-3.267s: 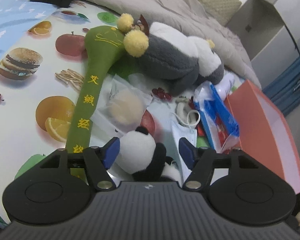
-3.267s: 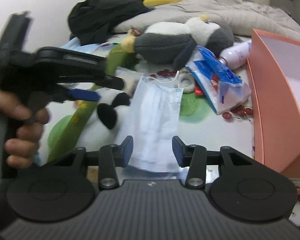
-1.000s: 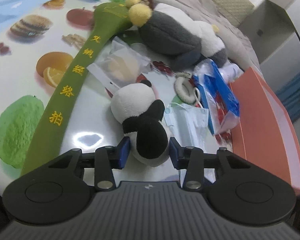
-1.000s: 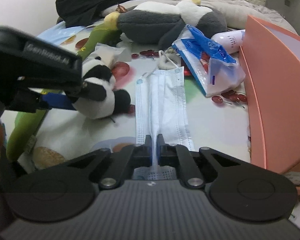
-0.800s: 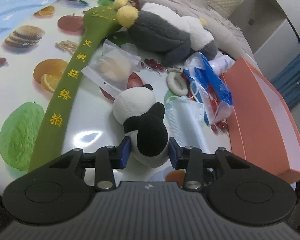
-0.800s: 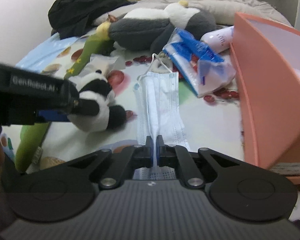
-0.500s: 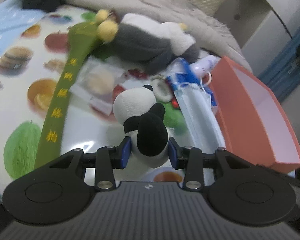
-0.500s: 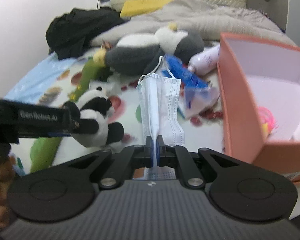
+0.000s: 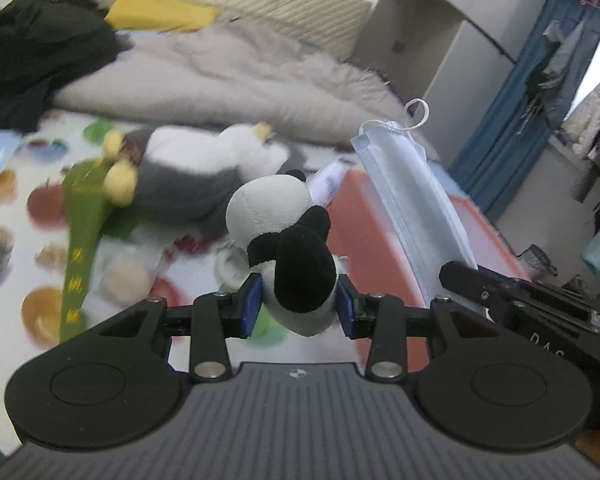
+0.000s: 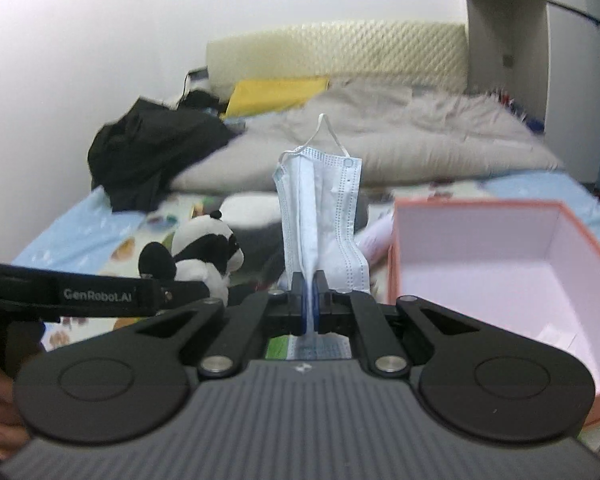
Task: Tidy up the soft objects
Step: 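Carry the panda and mask over the pink box and open both tools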
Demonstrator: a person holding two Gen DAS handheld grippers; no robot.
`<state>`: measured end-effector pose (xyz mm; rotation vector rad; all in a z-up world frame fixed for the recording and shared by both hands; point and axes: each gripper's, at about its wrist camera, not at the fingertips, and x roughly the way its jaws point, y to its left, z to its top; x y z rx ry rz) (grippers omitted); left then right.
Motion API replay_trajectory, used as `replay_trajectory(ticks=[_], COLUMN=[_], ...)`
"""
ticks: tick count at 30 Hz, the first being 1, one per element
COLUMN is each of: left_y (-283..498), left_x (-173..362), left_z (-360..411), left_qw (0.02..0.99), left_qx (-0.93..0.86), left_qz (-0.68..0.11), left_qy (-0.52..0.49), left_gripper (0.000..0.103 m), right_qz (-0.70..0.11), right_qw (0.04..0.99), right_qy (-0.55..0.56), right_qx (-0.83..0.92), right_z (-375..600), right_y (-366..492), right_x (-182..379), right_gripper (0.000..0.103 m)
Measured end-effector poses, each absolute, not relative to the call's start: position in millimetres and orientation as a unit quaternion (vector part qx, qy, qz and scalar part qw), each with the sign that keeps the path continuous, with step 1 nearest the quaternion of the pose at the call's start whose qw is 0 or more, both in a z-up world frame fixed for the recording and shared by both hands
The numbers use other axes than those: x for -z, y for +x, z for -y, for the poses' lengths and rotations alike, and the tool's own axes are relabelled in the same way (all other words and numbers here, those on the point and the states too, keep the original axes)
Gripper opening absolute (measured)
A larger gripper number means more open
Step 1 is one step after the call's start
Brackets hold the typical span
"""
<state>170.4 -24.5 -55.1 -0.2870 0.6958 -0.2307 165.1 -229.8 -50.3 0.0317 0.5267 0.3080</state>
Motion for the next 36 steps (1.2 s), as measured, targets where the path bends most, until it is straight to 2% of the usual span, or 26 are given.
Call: replay_trajectory(ticks=[10, 17, 25, 36], left_y=[200, 230, 288, 322], left_x=[-22, -46, 0, 78], left_z=[62, 112, 176, 226], left_qw=[0.932, 0.933, 0.9, 0.853], left_qx=[0.168, 0.193, 0.219, 0.241], left_qz=[-0.291, -0.288, -0.369, -0.462], left_qy=[-0.138, -0.096, -0.081, -0.038], left_gripper=[0.045, 0.045, 0.045, 0.045], right_qz=[-0.197, -0.21, -0.304, -0.407], right_qw=[0.973, 0.973, 0.951, 0.911], right_qy=[-0.007, 0.008, 0.023, 0.057], right_qx=[-0.121, -0.094, -0.049, -0.01], right_z=[261, 300, 347, 394], right_y=[179, 202, 252, 261], right_x=[-16, -32, 11, 88], right_gripper=[0.007, 0.007, 0.007, 0.008])
